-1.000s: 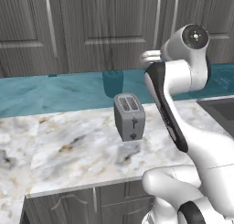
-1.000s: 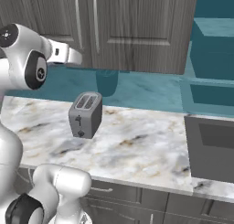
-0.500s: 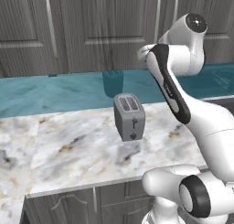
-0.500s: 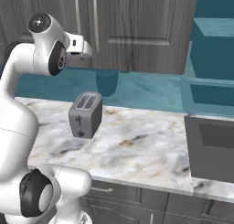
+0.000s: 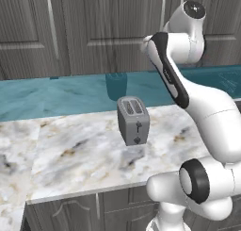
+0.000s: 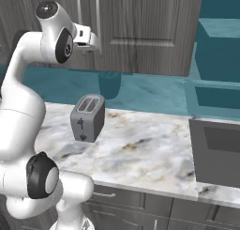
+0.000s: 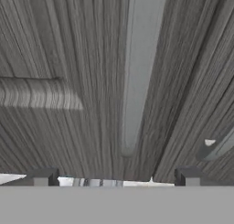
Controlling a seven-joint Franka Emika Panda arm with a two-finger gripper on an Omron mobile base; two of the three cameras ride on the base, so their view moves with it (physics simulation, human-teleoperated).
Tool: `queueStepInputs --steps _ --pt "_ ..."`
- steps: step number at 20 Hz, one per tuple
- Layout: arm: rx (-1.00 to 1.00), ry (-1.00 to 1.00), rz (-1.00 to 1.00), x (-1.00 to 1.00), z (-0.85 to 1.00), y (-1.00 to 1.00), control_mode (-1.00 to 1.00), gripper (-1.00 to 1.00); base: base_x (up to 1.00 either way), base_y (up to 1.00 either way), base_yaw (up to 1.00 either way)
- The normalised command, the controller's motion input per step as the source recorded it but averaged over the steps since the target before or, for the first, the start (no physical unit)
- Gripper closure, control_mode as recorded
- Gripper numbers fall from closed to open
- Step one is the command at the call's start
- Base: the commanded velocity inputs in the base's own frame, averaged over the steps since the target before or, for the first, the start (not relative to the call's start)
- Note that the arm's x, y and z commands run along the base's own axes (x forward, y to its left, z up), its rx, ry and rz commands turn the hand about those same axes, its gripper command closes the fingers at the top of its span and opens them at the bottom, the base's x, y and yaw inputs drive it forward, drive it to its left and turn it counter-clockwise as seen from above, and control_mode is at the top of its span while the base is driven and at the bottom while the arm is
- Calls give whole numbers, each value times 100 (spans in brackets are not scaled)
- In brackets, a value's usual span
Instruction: Open the cabinet. Pick the soap dispenser and place it next to the sink. Then close the cabinet.
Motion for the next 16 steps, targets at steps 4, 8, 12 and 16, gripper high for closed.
queueStepInputs --steps 4,8,12,16 --pt "0 0 -11 42 4 0 -100 -100 0 0 0" --pt "0 0 -15 49 0 7 -100 -100 0 0 0" --pt "4 -11 -11 21 -6 0 -100 -100 0 0 0" --pt "1 -15 -9 1 -3 0 -100 -100 0 0 0"
